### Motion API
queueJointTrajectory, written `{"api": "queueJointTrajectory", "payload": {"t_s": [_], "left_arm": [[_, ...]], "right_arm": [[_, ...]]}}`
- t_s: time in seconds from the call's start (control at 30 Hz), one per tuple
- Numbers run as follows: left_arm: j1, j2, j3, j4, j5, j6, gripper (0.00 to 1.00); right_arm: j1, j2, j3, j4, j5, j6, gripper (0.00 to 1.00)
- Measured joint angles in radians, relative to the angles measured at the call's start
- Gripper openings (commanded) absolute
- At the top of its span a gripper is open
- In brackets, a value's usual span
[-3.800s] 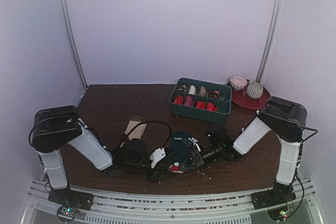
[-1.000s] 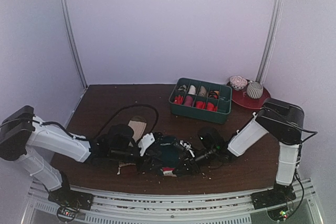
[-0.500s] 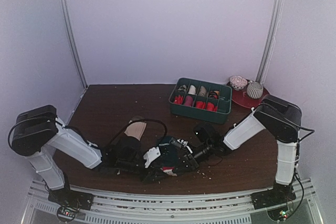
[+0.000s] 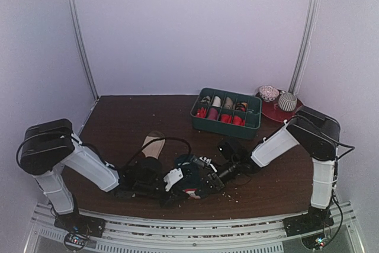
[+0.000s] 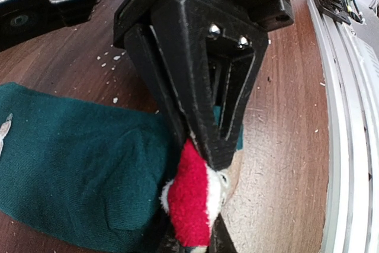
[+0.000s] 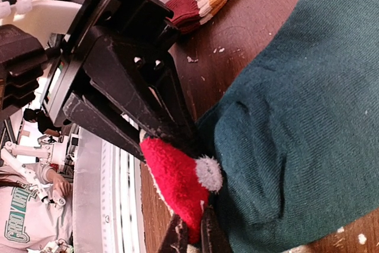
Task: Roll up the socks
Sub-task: Roll the sock at the center of the board.
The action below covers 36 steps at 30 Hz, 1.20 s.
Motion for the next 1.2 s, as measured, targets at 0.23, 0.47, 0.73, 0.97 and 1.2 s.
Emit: {"api": "queueJointTrajectory", "payload": {"t_s": [0.23,0.47,0.73,0.97,1.2], "left_arm": [[-0.001,-0.001,-0.013,0.029,-0.002,-0.020,0.57],[-0.006,-0.123,-0.092,0.064,-0.078,0.003,0.52],[-0.007,-0.136,-0.032,0.074,-0.048,0.060,0.40],[-0.019,-0.064,-0.028,0.068,0.002,0.057,0.31],[-0.020,-0.034,-0.024,0.079,0.005,0.047,0.20]], "right_arm": [[0.000,0.004,0.020,-0.045,-0.006,-0.019,0.06],[0.000,0.005,0.024,-0.055,-0.006,-0.026,0.06],[0.000,0.005,0.031,-0.070,-0.006,-0.027,0.06],[0.000,0.005,0.039,-0.091,-0.006,-0.031,0.06],[0.000,0.006,0.042,-0.096,-0.006,-0.032,0.06]]}}
